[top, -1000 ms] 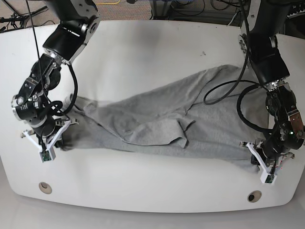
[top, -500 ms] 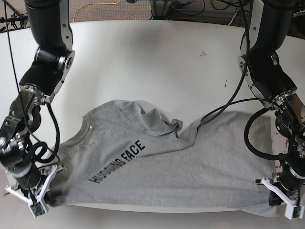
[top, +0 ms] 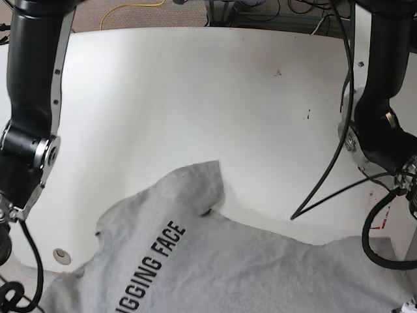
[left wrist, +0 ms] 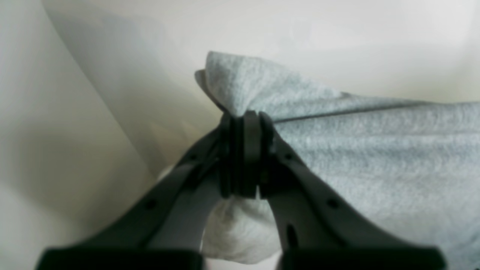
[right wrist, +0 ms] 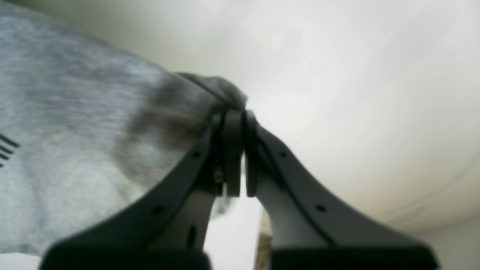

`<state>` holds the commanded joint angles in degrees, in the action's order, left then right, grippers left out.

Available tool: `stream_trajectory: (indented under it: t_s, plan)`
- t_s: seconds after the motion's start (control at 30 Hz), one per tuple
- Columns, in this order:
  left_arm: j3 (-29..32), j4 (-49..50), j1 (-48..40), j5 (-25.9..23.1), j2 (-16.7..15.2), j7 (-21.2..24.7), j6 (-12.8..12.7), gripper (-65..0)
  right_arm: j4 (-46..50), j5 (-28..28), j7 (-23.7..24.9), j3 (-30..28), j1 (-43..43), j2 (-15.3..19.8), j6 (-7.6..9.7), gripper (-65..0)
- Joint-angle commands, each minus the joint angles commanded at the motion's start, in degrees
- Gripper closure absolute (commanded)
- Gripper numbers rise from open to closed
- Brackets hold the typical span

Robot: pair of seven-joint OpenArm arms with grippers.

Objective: Fold the T-shirt properly
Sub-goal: 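Lift the T-shirt with both grippers and swing it across the table, then lay the T-shirt down and open the right gripper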

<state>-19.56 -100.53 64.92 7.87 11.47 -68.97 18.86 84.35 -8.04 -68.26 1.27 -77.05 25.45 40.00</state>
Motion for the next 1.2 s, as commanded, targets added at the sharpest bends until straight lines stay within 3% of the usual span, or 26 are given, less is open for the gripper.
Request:
stream_trajectory:
  t_s: [0.2,0.43,0.6,0.83,1.2]
  plan:
    - [-0.2,2.6,3.0,0.3,0.0,0.0,0.1,0.0,-1.1,-0.1,-1.1,-2.9,-6.2,0.1,0.00,0.0]
    - [-0.3,2.0,0.0,0.4,-0.1,0.0,0.4,0.0,3.1,0.0,-5.4,-3.2,-5.4,1.3,0.00,0.0]
    - [-0.3,0.3,-6.5,2.3,-0.1,0.0,2.0,0.0,10.3,0.0,-6.9,-2.0,4.5,3.6,0.00,0.0]
    - [0.0,-4.8,-19.8,4.9,-0.1,0.0,2.5,0.0,18.5,0.3,-7.0,6.9,23.1,3.6,0.00,0.0]
    - [-0.3,-10.8,-38.2,6.6,0.0,0.0,2.5,0.0,21.7,0.2,-6.3,19.0,44.3,-3.1,0.00,0.0]
